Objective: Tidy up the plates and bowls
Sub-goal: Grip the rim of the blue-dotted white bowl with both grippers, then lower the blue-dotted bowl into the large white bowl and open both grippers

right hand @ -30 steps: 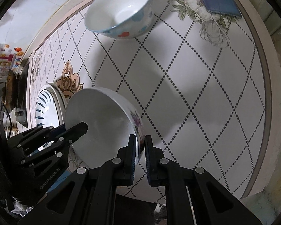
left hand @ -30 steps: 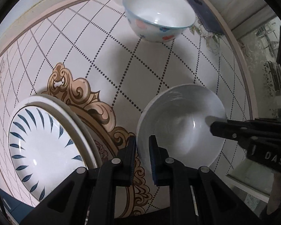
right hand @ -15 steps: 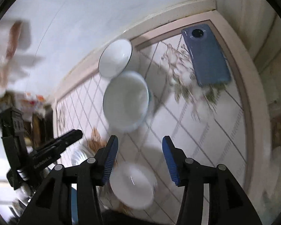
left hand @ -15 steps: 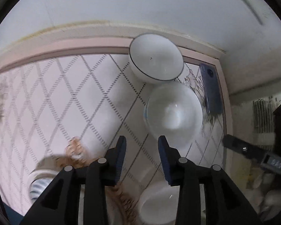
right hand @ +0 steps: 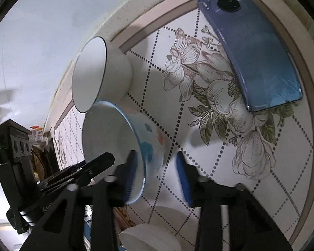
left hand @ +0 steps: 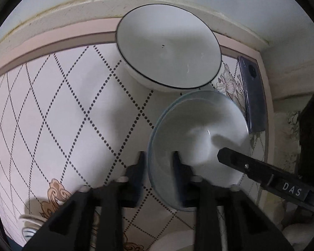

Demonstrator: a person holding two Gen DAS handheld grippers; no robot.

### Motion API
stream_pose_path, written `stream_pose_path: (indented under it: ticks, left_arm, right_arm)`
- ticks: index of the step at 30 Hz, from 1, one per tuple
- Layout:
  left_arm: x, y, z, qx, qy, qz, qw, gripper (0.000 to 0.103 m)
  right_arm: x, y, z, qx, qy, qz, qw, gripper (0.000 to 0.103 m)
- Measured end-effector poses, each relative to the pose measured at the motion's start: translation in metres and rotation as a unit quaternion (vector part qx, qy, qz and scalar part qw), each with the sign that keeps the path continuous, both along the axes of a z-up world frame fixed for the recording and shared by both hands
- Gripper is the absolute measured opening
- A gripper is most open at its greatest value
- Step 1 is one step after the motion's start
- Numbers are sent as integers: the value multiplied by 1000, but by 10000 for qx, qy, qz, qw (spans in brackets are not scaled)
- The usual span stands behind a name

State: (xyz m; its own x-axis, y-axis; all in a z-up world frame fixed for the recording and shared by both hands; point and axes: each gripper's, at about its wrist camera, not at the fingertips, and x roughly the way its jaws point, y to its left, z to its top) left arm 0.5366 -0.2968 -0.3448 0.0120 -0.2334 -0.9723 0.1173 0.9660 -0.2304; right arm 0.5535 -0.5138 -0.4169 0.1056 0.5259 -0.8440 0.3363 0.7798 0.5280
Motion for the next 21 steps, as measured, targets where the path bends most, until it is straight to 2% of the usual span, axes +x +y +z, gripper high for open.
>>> stream_pose_path:
  ticks: [2, 7, 12, 21]
  left_arm:
    - [-2, -3, 1, 89, -113, -101, 9998, 15]
    - [-5, -6, 5, 161, -238, -124, 9995, 14]
    - [-10, -5, 21, 136, -387, -185, 9990, 14]
    - [-45, 8, 70, -140, -621, -364, 9973, 14]
  right_arm:
    - [0, 5, -1, 9, -43, 40, 10000, 19]
    - [3, 21, 5, -401, -129, 319, 9986, 18]
    - [0, 28, 12, -427, -151, 350, 9984, 18]
    - [-29, 40, 61, -473, -390, 389, 9974, 18]
